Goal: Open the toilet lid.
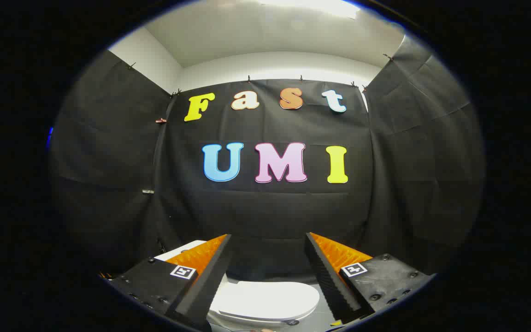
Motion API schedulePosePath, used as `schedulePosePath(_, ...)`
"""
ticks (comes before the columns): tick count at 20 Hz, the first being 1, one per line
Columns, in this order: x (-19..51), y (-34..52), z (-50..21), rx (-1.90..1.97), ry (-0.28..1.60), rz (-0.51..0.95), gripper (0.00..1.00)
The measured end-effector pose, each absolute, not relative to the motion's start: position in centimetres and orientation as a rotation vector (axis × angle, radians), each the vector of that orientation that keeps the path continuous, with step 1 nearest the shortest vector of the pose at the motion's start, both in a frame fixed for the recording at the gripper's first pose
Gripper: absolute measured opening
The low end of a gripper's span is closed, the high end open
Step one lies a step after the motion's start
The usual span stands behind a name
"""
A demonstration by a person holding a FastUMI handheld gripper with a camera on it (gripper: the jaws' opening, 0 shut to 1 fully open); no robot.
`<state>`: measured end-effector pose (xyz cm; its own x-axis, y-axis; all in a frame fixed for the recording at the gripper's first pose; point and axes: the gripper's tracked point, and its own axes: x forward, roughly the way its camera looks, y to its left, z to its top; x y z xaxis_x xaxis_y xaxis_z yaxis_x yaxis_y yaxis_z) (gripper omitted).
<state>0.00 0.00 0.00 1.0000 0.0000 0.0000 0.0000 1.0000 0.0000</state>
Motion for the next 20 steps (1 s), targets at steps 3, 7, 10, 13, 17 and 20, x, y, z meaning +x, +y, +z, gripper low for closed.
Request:
schedulePosePath(3, 0.0, -0.1, -0.1, -0.005, 0.004, 0.0, 0.98)
schedulePosePath(7, -0.2, -0.5, -0.1, 0.005, 0.009, -0.008, 0.98)
schedulePosePath(10, -0.3, -0.8, -0.1, 0.003, 0.011, -0.017, 0.98)
schedulePosePath(13, -0.4, -0.7, 0.0, -0.003, 0.008, -0.019, 0.98)
schedulePosePath(17, -0.6, -0.9, 0.0, -0.005, 0.009, -0.021, 0.98)
schedulePosePath(20, -0.8, -1.0, 0.0, -0.002, 0.009, -0.024, 0.98)
